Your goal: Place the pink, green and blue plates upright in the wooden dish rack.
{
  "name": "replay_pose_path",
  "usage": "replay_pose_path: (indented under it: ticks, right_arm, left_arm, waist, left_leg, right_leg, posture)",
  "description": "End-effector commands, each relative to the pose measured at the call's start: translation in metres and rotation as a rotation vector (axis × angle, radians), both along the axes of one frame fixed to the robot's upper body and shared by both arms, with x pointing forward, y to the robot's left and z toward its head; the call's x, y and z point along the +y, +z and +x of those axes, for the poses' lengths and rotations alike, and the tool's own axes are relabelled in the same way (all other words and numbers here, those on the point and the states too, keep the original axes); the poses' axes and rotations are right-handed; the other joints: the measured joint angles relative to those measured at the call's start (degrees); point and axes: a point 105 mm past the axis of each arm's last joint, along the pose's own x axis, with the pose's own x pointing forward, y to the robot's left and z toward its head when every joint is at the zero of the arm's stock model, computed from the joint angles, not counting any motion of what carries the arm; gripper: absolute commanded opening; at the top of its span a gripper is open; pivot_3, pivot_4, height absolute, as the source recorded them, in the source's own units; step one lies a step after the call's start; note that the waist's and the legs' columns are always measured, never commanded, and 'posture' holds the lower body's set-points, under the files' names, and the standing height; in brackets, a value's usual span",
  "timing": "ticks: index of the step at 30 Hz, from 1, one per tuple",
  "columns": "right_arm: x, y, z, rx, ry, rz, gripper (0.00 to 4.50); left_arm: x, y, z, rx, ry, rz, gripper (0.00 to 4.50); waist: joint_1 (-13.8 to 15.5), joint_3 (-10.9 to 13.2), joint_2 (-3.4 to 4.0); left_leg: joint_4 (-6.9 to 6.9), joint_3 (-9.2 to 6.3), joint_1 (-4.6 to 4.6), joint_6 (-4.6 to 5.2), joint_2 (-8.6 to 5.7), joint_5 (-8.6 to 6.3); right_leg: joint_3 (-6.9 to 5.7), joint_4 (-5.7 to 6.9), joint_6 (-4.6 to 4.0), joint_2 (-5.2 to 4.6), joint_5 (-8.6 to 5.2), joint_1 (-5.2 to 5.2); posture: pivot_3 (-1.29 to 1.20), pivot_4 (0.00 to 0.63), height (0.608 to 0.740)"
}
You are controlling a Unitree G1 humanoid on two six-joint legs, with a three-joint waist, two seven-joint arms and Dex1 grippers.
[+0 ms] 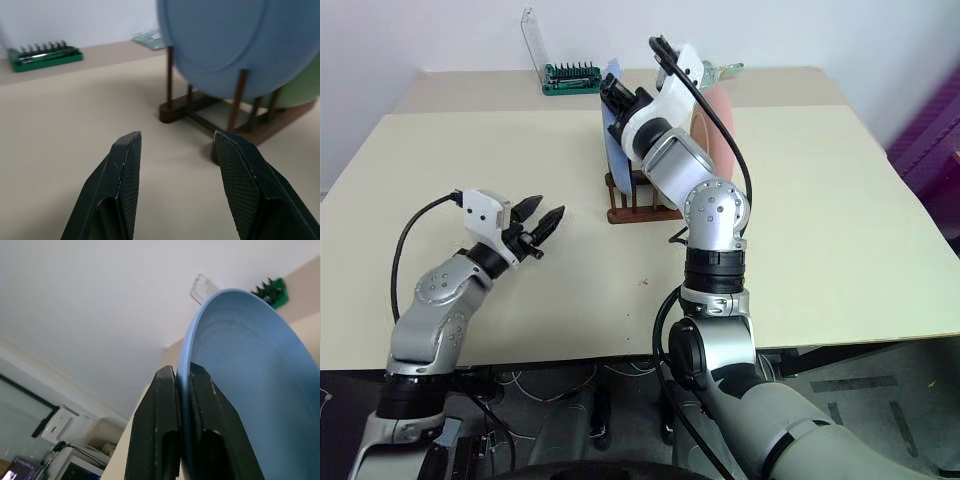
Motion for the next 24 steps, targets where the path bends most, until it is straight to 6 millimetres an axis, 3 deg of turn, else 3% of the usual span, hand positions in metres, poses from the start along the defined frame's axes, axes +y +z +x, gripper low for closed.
replay_pose_path:
  ticks: [1, 2, 3, 5, 8, 20, 24]
  right_arm:
    - [0.007, 0.026, -0.005, -0.041, 0.023, 0.074, 0.00]
    - [0.007, 0.026, -0.005, -0.040, 0.022, 0.072, 0.00]
    - [0.007, 0.027, -0.004, -0.039, 0.020, 0.075, 0.74]
    - [0.007, 0.029, -0.004, -0.044, 0.015, 0.073, 1.43]
    - [0.006, 0.034, -0.004, -0.077, 0.003, 0.057, 2.84]
    - [-0.005, 0.071, -0.015, -0.338, -0.053, -0.100, 2.84]
    - [-0.027, 0.088, -0.042, -0.703, -0.068, -0.393, 2.84]
  left_arm:
    - [-0.011, 0.006, -0.010, -0.019, -0.082, 0.024, 2.36]
    - [-0.013, 0.006, -0.011, -0.017, -0.088, 0.025, 2.36]
    - [-0.014, 0.006, -0.012, -0.017, -0.092, 0.023, 2.40]
    - [-0.014, 0.006, -0.011, -0.016, -0.094, 0.020, 2.40]
    - [-0.017, 0.006, -0.011, -0.014, -0.104, 0.017, 2.40]
    - [-0.022, 0.006, -0.012, -0.005, -0.125, 0.017, 2.40]
    - [-0.018, 0.007, -0.011, -0.017, -0.098, 0.026, 2.40]
  waist:
    - [-0.02, 0.00, 0.01]
    - [0.01, 0.01, 0.03]
    - [0.01, 0.01, 0.02]
    - [-0.06, 0.01, 0.03]
    - [-0.09, 0.02, 0.03]
    - [-0.04, 0.02, 0.03]
    - [0.32, 0.03, 0.05]
  left_leg:
    - [-0.02, 0.00, 0.00, 0.00, 0.00, 0.00]
    - [-0.05, 0.00, 0.02, 0.00, 0.00, 0.00]
    - [-0.07, 0.00, 0.01, 0.00, 0.00, 0.00]
    - [-0.08, -0.01, 0.02, 0.00, 0.00, 0.00]
    - [-0.13, 0.00, 0.02, 0.00, 0.00, 0.00]
    - [-0.22, 0.00, 0.01, 0.01, 0.00, 0.00]
    - [-0.27, 0.00, -0.02, 0.01, -0.02, 0.01]
  right_leg:
    - [0.00, 0.00, 0.00, 0.00, 0.00, -0.01]
    - [0.00, -0.02, 0.00, 0.01, 0.00, 0.00]
    - [0.00, -0.03, 0.01, 0.01, -0.01, -0.01]
    - [0.01, -0.05, 0.02, 0.01, -0.02, -0.01]
    - [0.02, -0.07, 0.04, 0.02, -0.04, -0.02]
    - [0.03, -0.17, 0.05, 0.04, -0.05, -0.03]
    - [0.03, -0.28, -0.02, 0.03, -0.11, -0.03]
  posture:
    - [0.00, 0.150, 0.730]
    - [0.00, 0.150, 0.730]
    - [0.00, 0.150, 0.730]
    - [0.00, 0.150, 0.730]
    - [0.00, 0.150, 0.730]
    - [0.00, 0.150, 0.730]
    - [0.00, 0.150, 0.730]
